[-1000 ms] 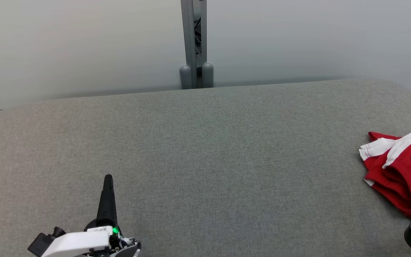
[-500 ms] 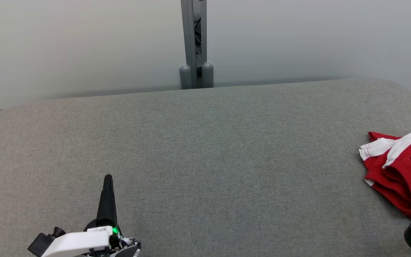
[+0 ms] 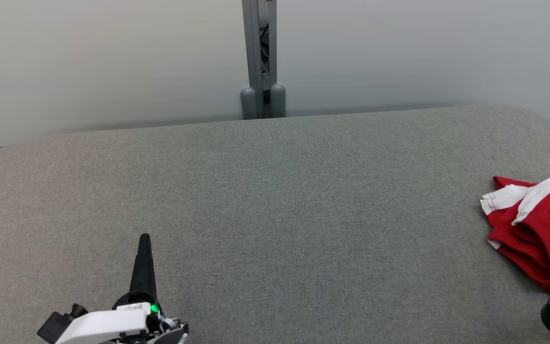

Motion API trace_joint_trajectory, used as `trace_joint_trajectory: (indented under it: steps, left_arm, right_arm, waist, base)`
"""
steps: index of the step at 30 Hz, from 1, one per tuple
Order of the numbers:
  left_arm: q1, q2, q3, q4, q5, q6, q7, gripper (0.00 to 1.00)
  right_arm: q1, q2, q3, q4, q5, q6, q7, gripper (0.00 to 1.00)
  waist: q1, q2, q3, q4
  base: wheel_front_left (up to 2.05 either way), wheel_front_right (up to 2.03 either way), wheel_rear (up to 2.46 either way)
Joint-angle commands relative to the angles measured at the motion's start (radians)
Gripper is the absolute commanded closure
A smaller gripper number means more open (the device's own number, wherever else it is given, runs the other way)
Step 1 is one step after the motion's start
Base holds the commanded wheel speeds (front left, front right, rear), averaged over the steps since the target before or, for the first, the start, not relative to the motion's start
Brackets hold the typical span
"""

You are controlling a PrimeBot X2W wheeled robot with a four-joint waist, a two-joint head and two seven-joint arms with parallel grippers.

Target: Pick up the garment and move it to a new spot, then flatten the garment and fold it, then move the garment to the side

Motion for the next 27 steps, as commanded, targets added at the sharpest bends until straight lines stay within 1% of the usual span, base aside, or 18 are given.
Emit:
trace_joint_trajectory:
  steps: [1, 27]
  left_arm:
    - [-0.016, 0.002, 0.002, 0.000, -0.005, -0.006, -0.002, 1.00]
    - [-0.017, 0.002, 0.002, 0.000, -0.005, -0.006, -0.002, 1.00]
  right_arm:
    - [-0.005, -0.007, -0.002, -0.002, 0.006, 0.000, -0.003, 1.00]
    - [-0.003, -0.009, 0.001, -0.002, 0.009, 0.000, -0.005, 1.00]
  waist:
    - [0.0000, -0.0001, 0.000, 0.000]
    - [0.0000, -0.0001, 0.000, 0.000]
  base:
    - [0.00, 0.00, 0.00]
    - [0.00, 0.00, 0.00]
